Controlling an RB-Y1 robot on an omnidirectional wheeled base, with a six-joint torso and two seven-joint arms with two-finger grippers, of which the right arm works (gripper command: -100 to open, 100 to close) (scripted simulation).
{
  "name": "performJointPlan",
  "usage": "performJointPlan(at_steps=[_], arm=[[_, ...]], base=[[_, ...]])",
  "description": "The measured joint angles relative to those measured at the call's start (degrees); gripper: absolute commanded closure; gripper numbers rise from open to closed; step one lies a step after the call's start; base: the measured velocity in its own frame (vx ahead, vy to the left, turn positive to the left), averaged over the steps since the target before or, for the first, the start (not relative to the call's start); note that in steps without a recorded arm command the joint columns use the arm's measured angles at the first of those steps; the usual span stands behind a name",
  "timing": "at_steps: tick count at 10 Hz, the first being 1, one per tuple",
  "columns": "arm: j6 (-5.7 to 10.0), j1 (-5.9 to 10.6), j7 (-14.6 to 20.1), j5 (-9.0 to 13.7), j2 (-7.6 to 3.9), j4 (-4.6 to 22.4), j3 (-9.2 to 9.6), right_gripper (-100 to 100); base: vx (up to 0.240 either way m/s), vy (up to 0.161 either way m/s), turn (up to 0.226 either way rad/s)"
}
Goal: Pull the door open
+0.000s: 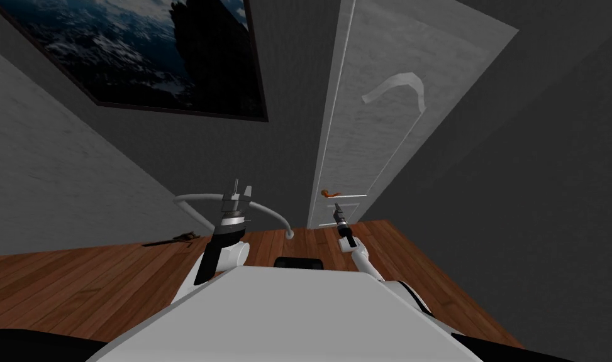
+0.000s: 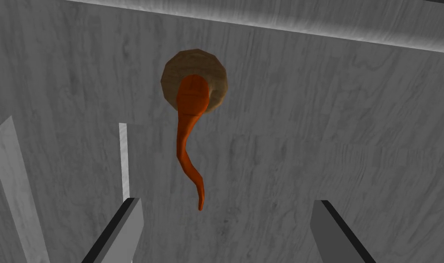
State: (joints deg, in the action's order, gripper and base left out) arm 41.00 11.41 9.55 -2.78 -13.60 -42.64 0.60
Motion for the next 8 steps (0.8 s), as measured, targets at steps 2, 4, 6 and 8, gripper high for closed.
performJointPlan(at_steps=[2, 4, 6, 8], arm=[[0.40, 1.67, 0.47, 0.16, -0.41, 3.38, -0.07, -100], [0.53, 3.08, 0.88, 0.32, -0.71, 6.40, -0.12, -100], [0.63, 3.70, 1.22, 0.39, -0.99, 7.89, -0.12, -100], [1.49, 2.52, 2.52, 0.90, -2.90, 8.19, -0.73, -100]], base=[[0.024, -0.084, 0.159], [0.020, -0.101, 0.174], [0.066, -0.002, 0.107], [0.188, 0.080, 0.144]])
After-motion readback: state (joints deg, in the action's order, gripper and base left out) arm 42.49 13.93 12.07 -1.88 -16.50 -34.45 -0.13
